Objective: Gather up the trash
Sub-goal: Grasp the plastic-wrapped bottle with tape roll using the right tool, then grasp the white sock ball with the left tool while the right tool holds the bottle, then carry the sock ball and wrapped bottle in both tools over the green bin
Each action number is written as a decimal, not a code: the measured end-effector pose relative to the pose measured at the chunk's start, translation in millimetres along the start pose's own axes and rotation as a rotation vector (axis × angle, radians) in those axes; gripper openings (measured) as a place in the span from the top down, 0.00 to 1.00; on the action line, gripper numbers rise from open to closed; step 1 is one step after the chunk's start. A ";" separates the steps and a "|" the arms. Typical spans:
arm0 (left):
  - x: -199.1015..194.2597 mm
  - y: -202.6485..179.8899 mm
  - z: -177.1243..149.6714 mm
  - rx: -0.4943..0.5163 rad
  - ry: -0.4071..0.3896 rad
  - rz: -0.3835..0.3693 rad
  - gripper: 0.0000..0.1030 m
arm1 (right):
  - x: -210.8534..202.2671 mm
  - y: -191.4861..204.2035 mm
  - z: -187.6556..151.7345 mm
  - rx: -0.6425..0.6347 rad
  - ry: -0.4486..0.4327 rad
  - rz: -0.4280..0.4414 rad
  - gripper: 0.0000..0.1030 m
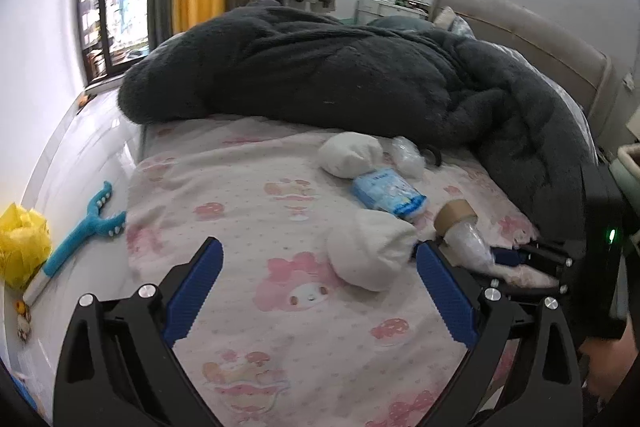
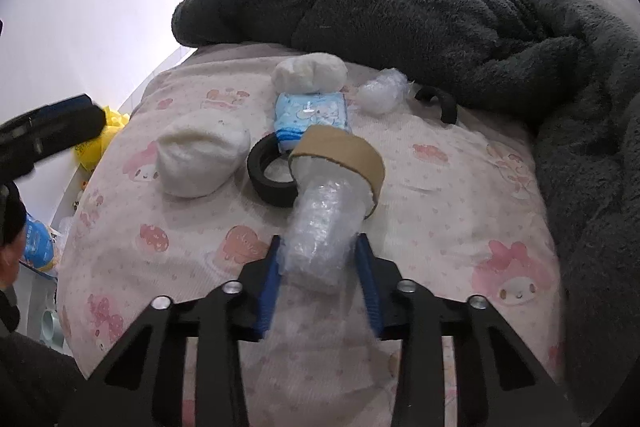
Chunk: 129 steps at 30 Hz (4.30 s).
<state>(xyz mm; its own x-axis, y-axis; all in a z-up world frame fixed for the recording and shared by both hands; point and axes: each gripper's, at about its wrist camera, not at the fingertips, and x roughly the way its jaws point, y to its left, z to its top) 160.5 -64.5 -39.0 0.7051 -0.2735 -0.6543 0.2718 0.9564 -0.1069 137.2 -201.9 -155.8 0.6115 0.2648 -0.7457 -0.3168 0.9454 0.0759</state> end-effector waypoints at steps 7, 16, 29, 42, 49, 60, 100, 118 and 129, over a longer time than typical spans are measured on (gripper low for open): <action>9.7 -15.9 -4.9 0.062 0.011 -0.024 0.04 | -8.6 -12.1 5.8 0.020 -0.009 0.034 0.71; 26.8 -19.7 -5.8 0.077 0.033 -0.023 0.04 | -20.2 -30.6 19.1 0.034 -0.013 0.075 0.71; 55.6 -29.9 3.2 0.093 0.058 -0.054 0.04 | -5.2 -46.2 15.4 0.005 0.088 0.079 0.72; 89.3 -34.4 0.9 0.116 0.142 -0.119 0.32 | -5.1 -45.7 26.8 -0.031 0.174 0.117 0.72; 86.6 -28.6 5.3 0.102 0.141 -0.138 0.34 | 8.6 -30.4 28.0 -0.069 0.241 0.079 0.71; 67.5 -8.7 5.7 0.095 0.126 -0.130 0.35 | 1.8 -11.1 46.7 -0.101 0.189 -0.039 0.64; -28.6 101.4 -39.5 -0.001 0.095 -0.005 0.35 | -0.6 142.5 69.5 -0.293 0.196 0.073 0.77; -86.5 137.3 -74.6 -0.058 0.066 0.024 0.35 | -33.5 168.4 53.5 -0.354 0.213 -0.037 0.77; -102.5 164.3 -90.1 -0.089 0.067 0.045 0.35 | -14.4 221.1 49.5 -0.443 0.267 0.021 0.78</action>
<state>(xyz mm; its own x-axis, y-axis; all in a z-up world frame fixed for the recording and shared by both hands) 73.9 129.9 -57.0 0.6689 -0.2257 -0.7083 0.1795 0.9736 -0.1407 94.3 12.8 -95.5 0.4138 0.1711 -0.8942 -0.6391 0.7541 -0.1515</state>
